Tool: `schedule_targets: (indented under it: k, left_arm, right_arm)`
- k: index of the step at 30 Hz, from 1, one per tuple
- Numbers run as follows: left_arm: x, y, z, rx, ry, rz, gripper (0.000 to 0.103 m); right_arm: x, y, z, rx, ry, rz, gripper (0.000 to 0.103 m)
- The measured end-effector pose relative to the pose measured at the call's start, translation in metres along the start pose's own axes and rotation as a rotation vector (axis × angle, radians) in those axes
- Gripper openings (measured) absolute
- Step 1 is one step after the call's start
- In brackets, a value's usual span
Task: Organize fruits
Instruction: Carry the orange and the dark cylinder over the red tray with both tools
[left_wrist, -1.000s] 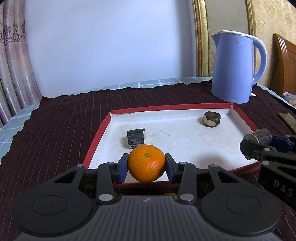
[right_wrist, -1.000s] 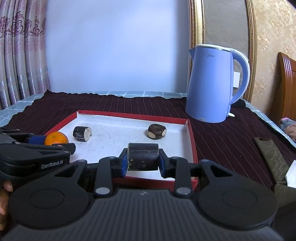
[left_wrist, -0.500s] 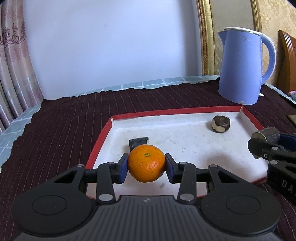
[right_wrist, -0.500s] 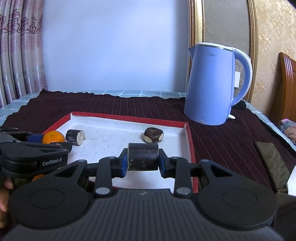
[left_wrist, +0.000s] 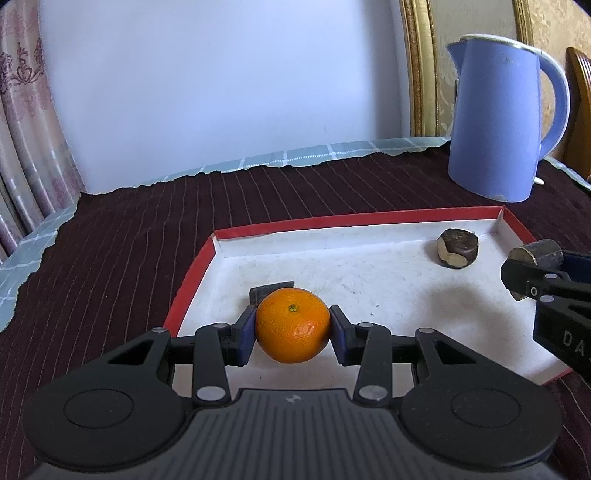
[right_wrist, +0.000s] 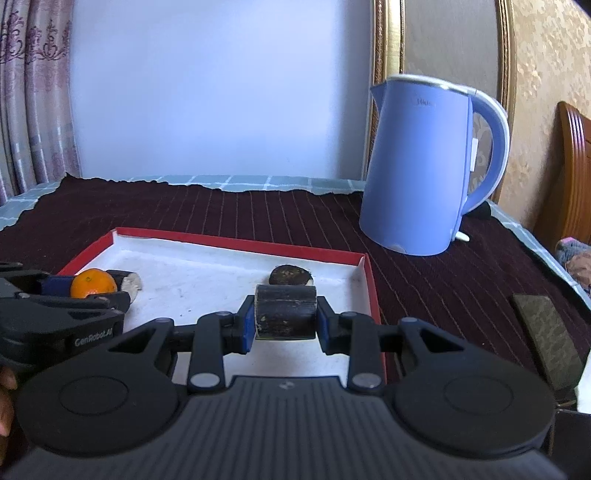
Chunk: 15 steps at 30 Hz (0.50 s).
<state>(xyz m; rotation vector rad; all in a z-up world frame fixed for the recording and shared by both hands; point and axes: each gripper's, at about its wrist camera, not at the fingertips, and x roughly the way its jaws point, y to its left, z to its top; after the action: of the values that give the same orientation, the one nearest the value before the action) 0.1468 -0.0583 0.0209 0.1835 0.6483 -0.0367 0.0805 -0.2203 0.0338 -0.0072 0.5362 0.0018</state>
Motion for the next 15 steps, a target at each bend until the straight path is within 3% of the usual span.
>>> schedule_targets:
  k: [15]
  left_arm:
    - [0.023, -0.015, 0.015, 0.042, 0.024, 0.011, 0.04]
  right_arm:
    - [0.032, -0.015, -0.002, 0.047, 0.052, -0.047, 0.03]
